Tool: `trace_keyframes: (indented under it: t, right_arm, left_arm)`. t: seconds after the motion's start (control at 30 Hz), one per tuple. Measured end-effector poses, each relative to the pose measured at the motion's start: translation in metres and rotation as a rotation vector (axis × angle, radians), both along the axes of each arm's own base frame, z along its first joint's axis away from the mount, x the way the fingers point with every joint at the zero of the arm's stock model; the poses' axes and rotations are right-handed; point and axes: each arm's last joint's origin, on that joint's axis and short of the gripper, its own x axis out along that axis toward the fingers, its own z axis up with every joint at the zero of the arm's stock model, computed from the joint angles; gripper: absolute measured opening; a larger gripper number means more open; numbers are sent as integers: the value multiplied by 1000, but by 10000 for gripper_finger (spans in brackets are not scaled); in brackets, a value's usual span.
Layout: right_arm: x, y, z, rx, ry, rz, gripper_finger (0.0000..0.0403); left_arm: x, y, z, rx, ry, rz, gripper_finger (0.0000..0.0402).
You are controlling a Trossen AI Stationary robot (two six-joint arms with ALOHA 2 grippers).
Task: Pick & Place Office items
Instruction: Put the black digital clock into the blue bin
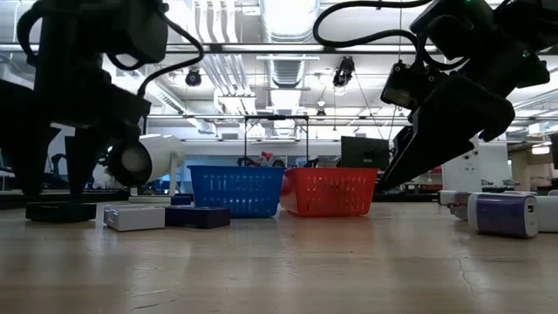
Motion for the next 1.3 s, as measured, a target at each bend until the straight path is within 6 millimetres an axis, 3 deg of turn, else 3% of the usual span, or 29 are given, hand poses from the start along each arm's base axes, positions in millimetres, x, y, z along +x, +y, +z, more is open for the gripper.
trace_keyframes:
  t: [1.3]
  right_arm:
    - [1,0,1,4,-16,1,297]
  left_arm:
    - [14,-4,-6,-46,-35,-41,250]
